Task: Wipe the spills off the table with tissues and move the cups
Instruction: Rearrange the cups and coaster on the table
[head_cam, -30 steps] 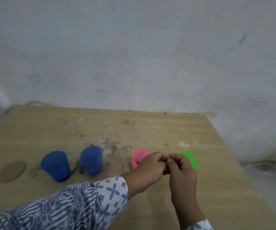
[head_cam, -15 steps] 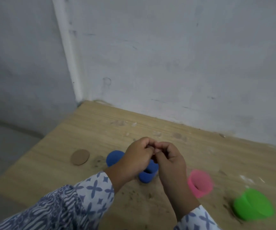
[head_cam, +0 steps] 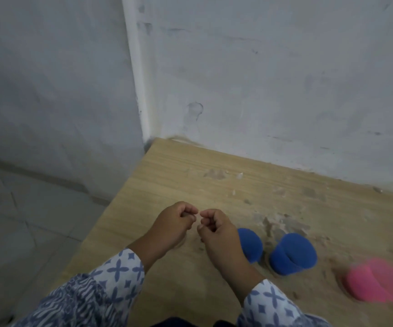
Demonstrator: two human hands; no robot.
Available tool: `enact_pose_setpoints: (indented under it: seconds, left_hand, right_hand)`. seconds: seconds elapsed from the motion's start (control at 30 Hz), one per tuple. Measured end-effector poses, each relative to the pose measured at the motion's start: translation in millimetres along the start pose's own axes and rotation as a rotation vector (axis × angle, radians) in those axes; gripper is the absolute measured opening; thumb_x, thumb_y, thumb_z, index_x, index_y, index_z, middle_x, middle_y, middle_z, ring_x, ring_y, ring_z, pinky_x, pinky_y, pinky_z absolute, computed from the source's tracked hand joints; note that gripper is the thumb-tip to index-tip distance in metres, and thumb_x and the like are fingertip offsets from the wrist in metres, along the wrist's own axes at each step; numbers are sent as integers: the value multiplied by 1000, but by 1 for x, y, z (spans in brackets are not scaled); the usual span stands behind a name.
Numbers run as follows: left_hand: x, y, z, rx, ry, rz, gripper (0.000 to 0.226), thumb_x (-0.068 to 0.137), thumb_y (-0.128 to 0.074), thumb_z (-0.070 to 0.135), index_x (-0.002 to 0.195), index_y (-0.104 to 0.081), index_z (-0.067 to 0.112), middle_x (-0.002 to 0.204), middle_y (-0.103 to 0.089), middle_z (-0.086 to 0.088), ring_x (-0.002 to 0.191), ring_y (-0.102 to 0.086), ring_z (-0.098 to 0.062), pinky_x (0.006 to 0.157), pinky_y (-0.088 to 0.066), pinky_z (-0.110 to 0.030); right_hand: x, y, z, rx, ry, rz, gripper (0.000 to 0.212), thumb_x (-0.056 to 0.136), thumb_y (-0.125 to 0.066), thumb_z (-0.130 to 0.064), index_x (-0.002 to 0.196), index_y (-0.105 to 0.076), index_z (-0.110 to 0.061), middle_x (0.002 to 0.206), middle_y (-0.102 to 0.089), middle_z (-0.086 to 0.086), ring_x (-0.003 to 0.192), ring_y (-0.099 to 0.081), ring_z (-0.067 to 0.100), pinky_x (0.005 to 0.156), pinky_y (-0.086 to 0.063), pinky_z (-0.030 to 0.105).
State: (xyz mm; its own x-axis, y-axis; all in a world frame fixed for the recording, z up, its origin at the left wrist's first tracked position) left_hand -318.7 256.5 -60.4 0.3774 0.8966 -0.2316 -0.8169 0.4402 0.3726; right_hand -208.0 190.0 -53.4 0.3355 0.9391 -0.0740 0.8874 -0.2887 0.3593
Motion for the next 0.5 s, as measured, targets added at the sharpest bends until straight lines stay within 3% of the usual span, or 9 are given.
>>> enact_pose_setpoints:
  seconds: [0.1,0.23,0.37,0.5]
  left_hand:
    - [16,23,-35,110,23,-28,15,90,-56,15,100,-61,25,100,-63,4,93,-58,-10,74,-43,-22]
    - [34,38,-76,351,35,-110,37,88,-59,19,124,-53,20,122,-54,0,103,-53,-11,79,-39,-20]
    - [44,40,-100,620,-13,-193,73,79,-66,35,143,-34,20,138,-41,-5,124,-43,-23,98,-39,-30]
    - [48,35,-114,771,-101,-299,96,75,-70,47,149,-17,19,152,-22,-5,139,-24,-25,112,-26,-37]
  right_hand:
    - [8,-34,20,-107,-73,-27,26,84,-55,-6,93,-52,-30,88,-54,-3,73,-51,9,64,-44,23]
    - [11,-64,49,-284,-190,-27,11,84,-54,-9,93,-59,-12,89,-56,6,83,-53,21,74,-47,37]
    - [9,-83,62,-467,-217,-135,25,91,-45,-11,110,-59,-4,102,-57,11,96,-50,24,77,-37,27]
    - [11,-96,75,-630,-188,-102,55,77,-23,-34,104,-62,-6,107,-61,15,101,-54,33,90,-44,42]
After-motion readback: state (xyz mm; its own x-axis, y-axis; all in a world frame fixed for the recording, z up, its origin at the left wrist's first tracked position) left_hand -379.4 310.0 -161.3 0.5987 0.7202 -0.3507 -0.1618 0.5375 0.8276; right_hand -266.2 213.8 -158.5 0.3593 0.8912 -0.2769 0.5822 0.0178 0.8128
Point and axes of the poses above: each hand's wrist, its own x-axis towards the middle knuckle, its own y-axis out of the back of the hand, z = x × y, the point moved 5 cm from there along x, towards the middle knuckle
